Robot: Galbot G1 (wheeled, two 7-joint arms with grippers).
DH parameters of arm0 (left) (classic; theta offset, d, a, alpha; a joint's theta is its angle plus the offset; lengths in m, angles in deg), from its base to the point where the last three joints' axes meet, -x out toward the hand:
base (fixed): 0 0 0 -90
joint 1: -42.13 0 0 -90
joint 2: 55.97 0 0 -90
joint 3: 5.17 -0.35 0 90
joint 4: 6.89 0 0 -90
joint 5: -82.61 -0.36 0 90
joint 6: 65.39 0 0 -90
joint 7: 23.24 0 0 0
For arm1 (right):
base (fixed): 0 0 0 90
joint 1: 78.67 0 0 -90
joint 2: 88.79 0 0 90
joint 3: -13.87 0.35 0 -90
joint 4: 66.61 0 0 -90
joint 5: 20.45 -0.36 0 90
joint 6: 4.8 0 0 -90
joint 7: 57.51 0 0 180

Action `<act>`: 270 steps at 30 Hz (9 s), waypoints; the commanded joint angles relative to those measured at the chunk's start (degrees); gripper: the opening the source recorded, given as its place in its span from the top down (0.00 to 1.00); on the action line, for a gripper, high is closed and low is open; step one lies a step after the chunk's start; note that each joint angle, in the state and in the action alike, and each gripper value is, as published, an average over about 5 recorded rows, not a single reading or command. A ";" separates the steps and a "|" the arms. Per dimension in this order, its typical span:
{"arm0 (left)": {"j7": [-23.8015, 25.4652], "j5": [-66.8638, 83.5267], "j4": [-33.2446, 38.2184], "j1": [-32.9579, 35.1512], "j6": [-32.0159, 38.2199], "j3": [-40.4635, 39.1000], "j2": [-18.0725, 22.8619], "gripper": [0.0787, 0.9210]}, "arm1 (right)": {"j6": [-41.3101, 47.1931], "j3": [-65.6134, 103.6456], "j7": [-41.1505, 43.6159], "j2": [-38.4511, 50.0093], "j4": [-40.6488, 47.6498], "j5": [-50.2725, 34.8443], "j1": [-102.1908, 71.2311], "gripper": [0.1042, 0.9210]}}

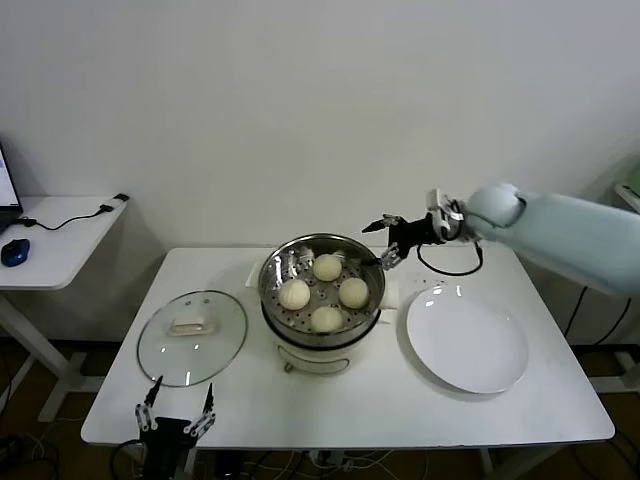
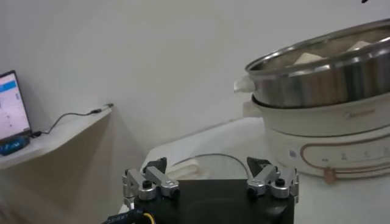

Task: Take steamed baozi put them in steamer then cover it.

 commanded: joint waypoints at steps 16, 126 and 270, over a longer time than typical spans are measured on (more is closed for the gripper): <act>-1.84 -29.05 -1.17 -4.13 2.06 4.03 0.65 0.12 | -3.32 92.59 -18.06 0.67 -17.74 10.56 -86.43 0.12; -6.39 -59.86 -10.94 -23.07 -8.93 5.01 -13.73 0.92 | -5.03 107.96 -15.75 -18.30 -6.01 37.11 -98.08 0.12; 13.15 -62.07 -7.03 -49.00 -44.79 -45.25 -13.70 0.13 | -4.58 109.96 -17.72 -20.48 -1.26 41.07 -92.18 0.12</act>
